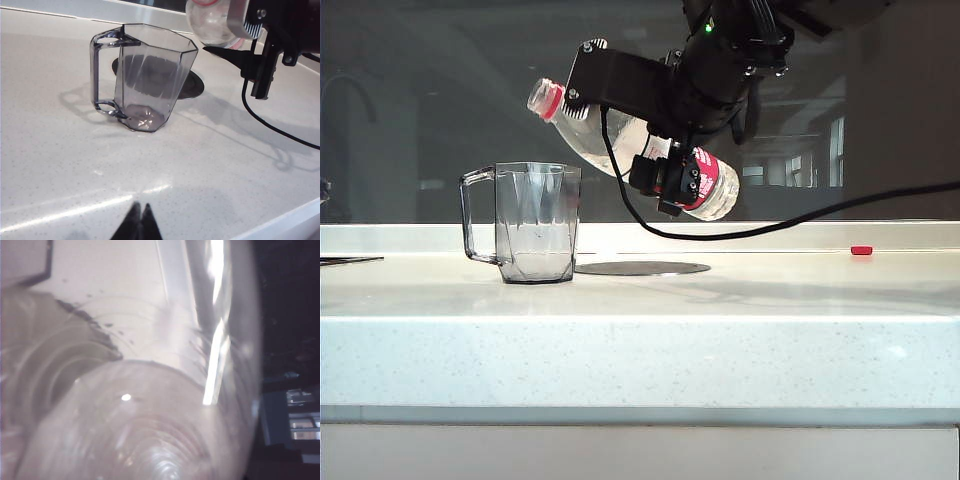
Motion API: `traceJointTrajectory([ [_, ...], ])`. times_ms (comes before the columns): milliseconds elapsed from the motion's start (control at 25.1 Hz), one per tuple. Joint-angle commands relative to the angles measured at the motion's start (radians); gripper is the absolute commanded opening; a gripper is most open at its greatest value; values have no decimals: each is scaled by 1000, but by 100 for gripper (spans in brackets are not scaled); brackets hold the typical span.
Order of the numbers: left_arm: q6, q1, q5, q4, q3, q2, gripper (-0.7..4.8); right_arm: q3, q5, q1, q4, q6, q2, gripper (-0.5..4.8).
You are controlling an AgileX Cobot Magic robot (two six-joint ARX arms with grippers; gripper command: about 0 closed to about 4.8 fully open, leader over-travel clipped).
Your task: Pick up the mineral water bottle on the table and pour water into the mug until it's half full.
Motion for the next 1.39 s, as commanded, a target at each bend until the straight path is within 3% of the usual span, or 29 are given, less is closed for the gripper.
traceJointTrajectory([
  [40,4,0,1,5,3,1,-5,12,9,1,68,-27,-8,354],
  [518,4,0,2,5,3,1,-5,13,19,-1,85,-40,-7,354],
  [1394,4,0,5,5,3,1,-5,112,27,-24,116,-265,40,354],
])
